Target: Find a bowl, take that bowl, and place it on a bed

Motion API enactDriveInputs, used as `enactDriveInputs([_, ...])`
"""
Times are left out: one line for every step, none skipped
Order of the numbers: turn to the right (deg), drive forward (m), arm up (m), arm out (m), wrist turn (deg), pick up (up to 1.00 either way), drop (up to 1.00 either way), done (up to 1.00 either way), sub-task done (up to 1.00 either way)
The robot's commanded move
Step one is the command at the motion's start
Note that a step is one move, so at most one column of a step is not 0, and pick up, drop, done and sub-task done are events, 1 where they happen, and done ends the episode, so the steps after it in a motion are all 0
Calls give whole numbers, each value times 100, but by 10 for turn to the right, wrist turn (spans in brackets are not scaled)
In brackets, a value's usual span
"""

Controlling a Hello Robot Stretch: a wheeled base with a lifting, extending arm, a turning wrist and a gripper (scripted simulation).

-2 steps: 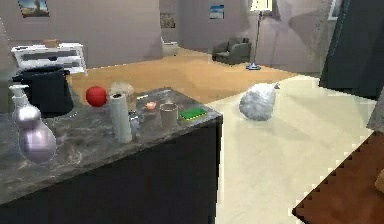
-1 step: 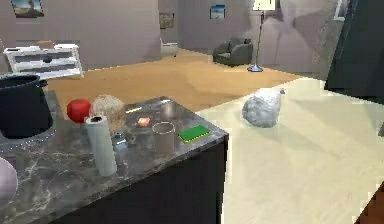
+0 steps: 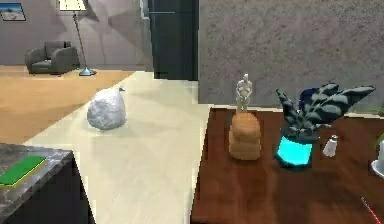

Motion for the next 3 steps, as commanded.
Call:
enactDriveInputs([450,0,0,0,0,0,0,0,0])
enactDriveInputs([450,0,0,0,0,0,0,0,0])
enactDriveInputs([60,0,0,0,0,0,0,0,0])
